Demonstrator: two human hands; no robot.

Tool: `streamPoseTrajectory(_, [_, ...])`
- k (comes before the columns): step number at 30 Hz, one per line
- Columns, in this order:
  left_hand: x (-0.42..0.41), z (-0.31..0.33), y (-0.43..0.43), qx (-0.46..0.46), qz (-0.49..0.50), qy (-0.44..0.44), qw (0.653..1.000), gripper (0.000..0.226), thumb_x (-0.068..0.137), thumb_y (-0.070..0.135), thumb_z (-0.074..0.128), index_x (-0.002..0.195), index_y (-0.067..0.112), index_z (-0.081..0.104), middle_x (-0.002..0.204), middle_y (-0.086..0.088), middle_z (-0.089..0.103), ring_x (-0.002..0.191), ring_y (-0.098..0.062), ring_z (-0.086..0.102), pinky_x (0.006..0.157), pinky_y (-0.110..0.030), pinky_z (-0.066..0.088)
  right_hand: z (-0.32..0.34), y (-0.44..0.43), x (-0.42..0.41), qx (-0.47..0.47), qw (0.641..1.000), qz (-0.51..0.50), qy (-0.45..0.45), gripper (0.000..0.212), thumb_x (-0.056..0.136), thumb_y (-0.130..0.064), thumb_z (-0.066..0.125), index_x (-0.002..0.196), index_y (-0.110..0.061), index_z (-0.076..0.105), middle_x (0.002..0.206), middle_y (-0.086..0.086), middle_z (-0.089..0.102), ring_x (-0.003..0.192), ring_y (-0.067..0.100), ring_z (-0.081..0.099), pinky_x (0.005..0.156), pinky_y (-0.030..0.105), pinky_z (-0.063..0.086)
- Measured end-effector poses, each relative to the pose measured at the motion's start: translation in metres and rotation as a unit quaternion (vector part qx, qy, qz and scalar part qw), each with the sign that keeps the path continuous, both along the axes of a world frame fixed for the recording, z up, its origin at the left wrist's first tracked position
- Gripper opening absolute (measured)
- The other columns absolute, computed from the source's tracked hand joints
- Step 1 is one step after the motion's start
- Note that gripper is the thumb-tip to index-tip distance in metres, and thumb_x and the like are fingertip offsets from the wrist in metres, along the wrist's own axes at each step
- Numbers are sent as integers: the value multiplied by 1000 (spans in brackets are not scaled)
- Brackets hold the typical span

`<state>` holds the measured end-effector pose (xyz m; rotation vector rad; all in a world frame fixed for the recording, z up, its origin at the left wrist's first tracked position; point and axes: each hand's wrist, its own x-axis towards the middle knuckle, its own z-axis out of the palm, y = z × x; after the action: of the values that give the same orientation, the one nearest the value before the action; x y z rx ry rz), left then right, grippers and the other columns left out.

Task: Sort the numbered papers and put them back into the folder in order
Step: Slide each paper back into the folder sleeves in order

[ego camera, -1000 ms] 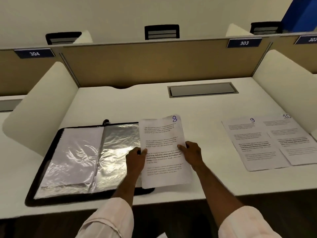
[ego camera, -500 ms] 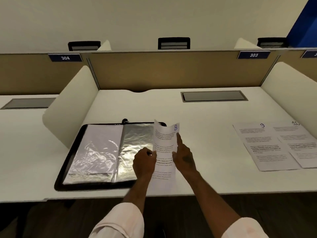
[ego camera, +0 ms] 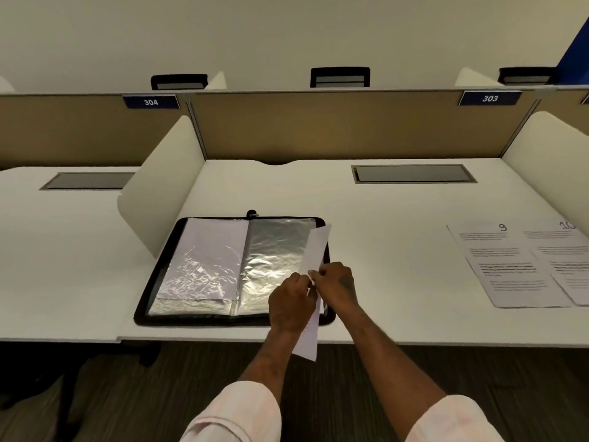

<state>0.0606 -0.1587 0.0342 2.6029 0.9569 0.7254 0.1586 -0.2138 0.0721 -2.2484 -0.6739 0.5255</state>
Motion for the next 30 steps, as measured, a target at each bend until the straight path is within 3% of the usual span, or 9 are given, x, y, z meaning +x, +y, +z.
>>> streamPoseTrajectory(4, [-17, -9, 16, -113, -50, -28, 992, 33, 78, 47, 70, 98, 22, 68, 93, 10, 64, 76, -7, 61, 62, -22, 50, -1, 10, -7, -4, 1000, -19, -8, 27, 92, -35, 61, 93, -9, 72, 99, 5, 72, 82, 18, 68, 70, 24, 53])
streamPoseTrajectory(7, [-34, -12, 36, -269, -17, -133, 954, 46, 79, 53, 71, 112, 21, 65, 109, 8, 63, 92, -6, 60, 77, -20, 49, 3, 21, -15, -10, 999, -21, -25, 27, 93, -35, 59, 87, -10, 68, 92, 5, 70, 76, 15, 64, 68, 22, 50])
streamPoseTrajectory(10, [-43, -16, 58, -491, 60, -173, 852, 60, 85, 54, 66, 132, 20, 53, 129, 2, 56, 113, -16, 55, 95, -33, 47, 10, 33, -26, -2, 1000, 8, -13, 29, 94, -34, 58, 81, -9, 65, 81, 3, 65, 68, 11, 59, 64, 19, 49])
streamPoseTrajectory(14, [-49, -25, 79, -696, 23, -224, 682, 87, 69, 77, 64, 130, 16, 58, 117, -10, 69, 105, -29, 67, 92, -47, 55, 14, 51, -48, -21, 998, 50, -16, 36, 92, -36, 59, 62, -19, 50, 64, -3, 53, 62, 11, 52, 56, 22, 39])
streamPoseTrajectory(18, [-59, -30, 82, -730, 10, -231, 643, 61, 83, 65, 57, 116, 14, 66, 106, -14, 73, 99, -31, 70, 83, -43, 58, 11, 63, -70, -34, 999, 35, -23, 30, 91, -40, 57, 76, -15, 60, 80, 0, 61, 74, 17, 60, 60, 25, 45])
streamPoseTrajectory(21, [-62, -39, 85, -759, 3, -244, 603, 60, 84, 62, 62, 118, 12, 66, 108, -17, 72, 101, -35, 69, 91, -54, 54, 6, 63, -85, -42, 998, 36, -29, 29, 91, -42, 58, 94, -14, 64, 91, -2, 61, 81, 13, 60, 60, 20, 42])
streamPoseTrajectory(25, [-58, -40, 89, -765, 19, -237, 598, 78, 71, 69, 72, 118, 7, 65, 110, -18, 72, 100, -34, 70, 92, -49, 55, -7, 60, -93, -72, 995, 9, -65, 31, 94, -40, 55, 102, -12, 64, 99, 0, 63, 82, 10, 57, 62, 16, 40])
streamPoseTrajectory(28, [-52, -33, 91, -776, 16, -227, 589, 76, 67, 70, 71, 113, 10, 63, 107, -14, 69, 96, -30, 67, 80, -39, 58, -9, 53, -94, -54, 996, -32, -69, 31, 96, -37, 53, 104, -10, 66, 101, 4, 66, 88, 16, 63, 74, 24, 49])
streamPoseTrajectory(30, [-56, -35, 98, -668, 35, -140, 730, 59, 86, 65, 56, 124, 19, 56, 114, -5, 65, 103, -24, 63, 84, -37, 54, -4, 47, -89, -68, 992, -46, -92, 28, 98, -35, 51, 95, -10, 64, 96, 3, 65, 84, 17, 63, 73, 24, 49])
